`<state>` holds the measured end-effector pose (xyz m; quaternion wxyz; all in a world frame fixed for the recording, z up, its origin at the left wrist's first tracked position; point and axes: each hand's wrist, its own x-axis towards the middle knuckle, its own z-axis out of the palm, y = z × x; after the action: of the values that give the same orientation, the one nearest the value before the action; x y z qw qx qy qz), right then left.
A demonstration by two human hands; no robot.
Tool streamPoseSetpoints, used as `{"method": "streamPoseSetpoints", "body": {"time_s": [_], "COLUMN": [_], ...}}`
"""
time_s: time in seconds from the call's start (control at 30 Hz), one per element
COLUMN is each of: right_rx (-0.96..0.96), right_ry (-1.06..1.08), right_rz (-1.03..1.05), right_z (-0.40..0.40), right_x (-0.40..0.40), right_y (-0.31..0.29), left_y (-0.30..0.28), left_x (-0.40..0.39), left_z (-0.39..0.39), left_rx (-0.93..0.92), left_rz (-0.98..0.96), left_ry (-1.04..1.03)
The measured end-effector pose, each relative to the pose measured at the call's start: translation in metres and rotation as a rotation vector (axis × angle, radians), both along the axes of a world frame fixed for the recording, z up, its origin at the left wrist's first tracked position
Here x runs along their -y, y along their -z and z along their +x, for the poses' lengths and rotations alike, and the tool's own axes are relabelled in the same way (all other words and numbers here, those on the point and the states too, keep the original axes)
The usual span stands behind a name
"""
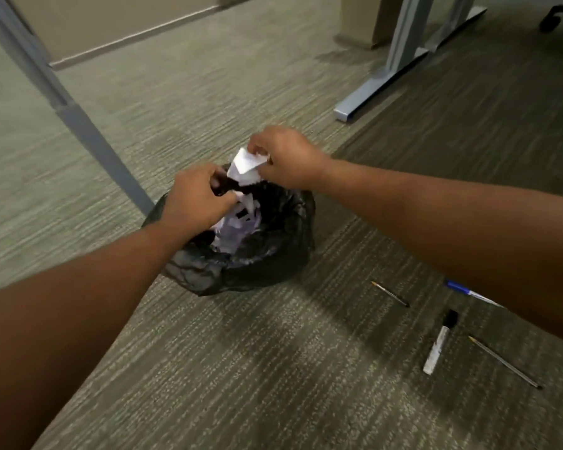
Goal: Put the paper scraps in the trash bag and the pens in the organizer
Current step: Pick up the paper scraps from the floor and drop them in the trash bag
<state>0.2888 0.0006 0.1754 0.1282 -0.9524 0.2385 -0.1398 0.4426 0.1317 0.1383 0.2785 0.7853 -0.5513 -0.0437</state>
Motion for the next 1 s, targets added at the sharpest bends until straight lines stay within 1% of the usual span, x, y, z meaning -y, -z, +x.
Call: {"method": "streamPoseSetpoints", "body": {"time_s": [0.1, 0.2, 0.33, 0.47, 0.6, 0.73, 0.87, 1.0], "right_rx": [-0.136, -0.203, -0.224, -0.179, -0.12, -0.12, -0.207, -0.278], "right_ry": [-0.09, -0.134, -0.154, -0.115, -0.031, 0.08, 0.184, 0.257], "right_rz": [-0.065, -0.174, -0.265, -0.302, -0.275, -0.192, -0.174, -0.098], "right_z": [0.001, 0.0, -0.011, -0.033, -0.064, -0.104, -0.155, -0.213], "right_x": [-0.012, -0.014, -0.009, -0.001, 0.01, 0.021, 0.031, 0.036], "right_y": [0.011, 0.017, 0.022, 0.026, 0.027, 0.033, 0.048, 0.07], "left_y": [0.002, -0.001, 0.0, 0.002, -0.005, -0.013, -0.014, 0.003], "left_x": [-0.008, -0.01, -0.004, 0.007, 0.023, 0.043, 0.058, 0.066], "left_z": [0.011, 0.013, 0.007, -0.012, -0.039, -0.076, -0.124, -0.17], "left_rx": [0.014, 0.038, 0.021, 0.021, 0.045, 0.036, -0.029, -0.041], "left_rz": [-0.003, -0.023, -0.049, -0.061, -0.071, -0.111, -0.148, -0.07], "left_ry": [-0.027, -0.035, -0.02, 0.049, 0.168, 0.287, 0.393, 0.471]}}
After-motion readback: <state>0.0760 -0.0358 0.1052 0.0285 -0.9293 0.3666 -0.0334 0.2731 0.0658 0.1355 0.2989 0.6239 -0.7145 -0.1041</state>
